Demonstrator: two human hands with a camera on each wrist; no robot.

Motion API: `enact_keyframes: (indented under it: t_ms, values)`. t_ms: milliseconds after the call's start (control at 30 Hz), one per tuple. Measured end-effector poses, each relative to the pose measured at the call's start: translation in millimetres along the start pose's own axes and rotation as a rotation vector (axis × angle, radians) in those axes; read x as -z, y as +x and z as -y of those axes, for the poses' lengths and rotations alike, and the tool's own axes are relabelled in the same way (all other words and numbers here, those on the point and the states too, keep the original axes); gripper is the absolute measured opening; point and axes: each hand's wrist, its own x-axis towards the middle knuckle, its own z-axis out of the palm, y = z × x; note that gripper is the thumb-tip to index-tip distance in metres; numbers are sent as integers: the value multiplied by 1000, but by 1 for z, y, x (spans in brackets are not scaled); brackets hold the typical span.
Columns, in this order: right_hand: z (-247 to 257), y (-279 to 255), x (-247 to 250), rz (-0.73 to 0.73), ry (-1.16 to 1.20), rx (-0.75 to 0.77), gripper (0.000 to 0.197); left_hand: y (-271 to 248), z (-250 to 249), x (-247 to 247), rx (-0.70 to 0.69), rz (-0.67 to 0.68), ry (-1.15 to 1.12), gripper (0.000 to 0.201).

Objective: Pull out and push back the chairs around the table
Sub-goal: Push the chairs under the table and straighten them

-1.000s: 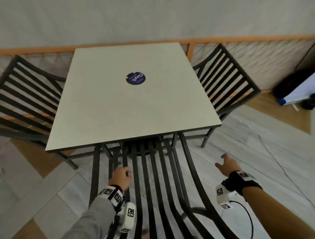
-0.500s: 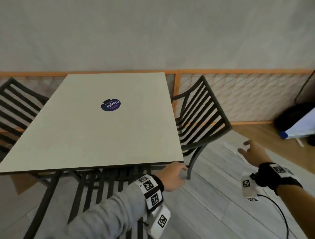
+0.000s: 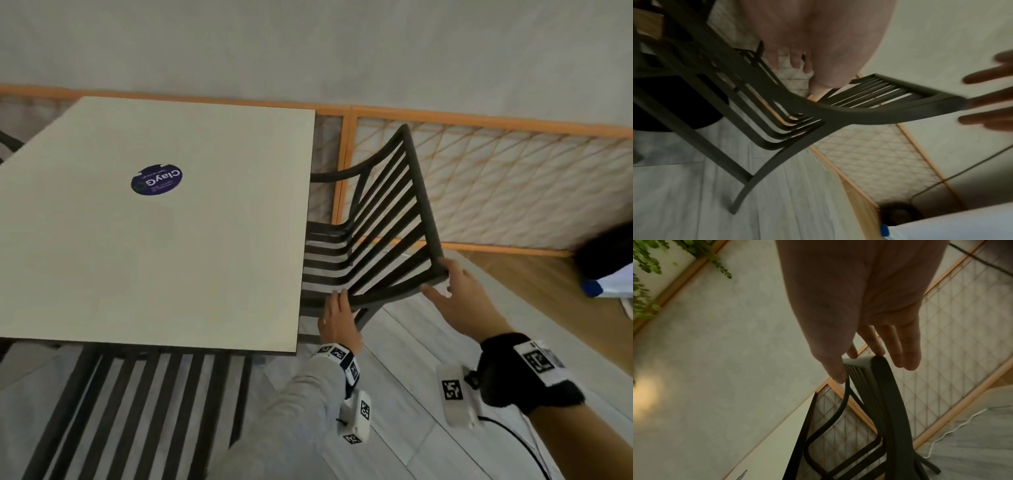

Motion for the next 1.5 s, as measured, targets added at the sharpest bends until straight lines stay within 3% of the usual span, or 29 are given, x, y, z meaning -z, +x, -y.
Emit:
enact_keyframes:
  t_ms: [133, 233, 333, 433, 533, 633, 833, 1300, 1433, 1500]
  values:
    - [-15, 23, -19, -57, 8, 26, 56, 27, 35, -24, 84, -41, 110, 76]
    - [-18, 40, -24, -73, -59, 72, 59, 40, 63, -26, 120, -67, 58, 54]
    - [-22, 58, -30, -129, -64, 108, 60, 57, 88, -23, 102, -150, 49, 47]
    - [-24, 76, -38, -110, 15, 66, 72, 71, 106, -21, 93, -216, -66, 45]
    - [-23, 86, -38, -114, 179, -51, 73, 77, 113, -22, 63, -238, -169, 40]
    - [-20, 90, -34, -159, 199, -37, 68, 79, 100, -16, 66, -188, -179, 38]
    - [-19, 89, -28, -123, 267, -72, 73, 76, 94, -13, 34, -218, -207, 32]
    - [-21, 74, -41, -162, 214, -50, 72, 77, 122, -21, -58, -314, -130, 24]
    - [-20, 74, -43, -170, 192, -62, 73, 77, 130, -21, -41, -266, -45, 29]
    - [-21, 76, -41, -171, 180, -57, 72, 75, 132, -21, -10, -243, -35, 44]
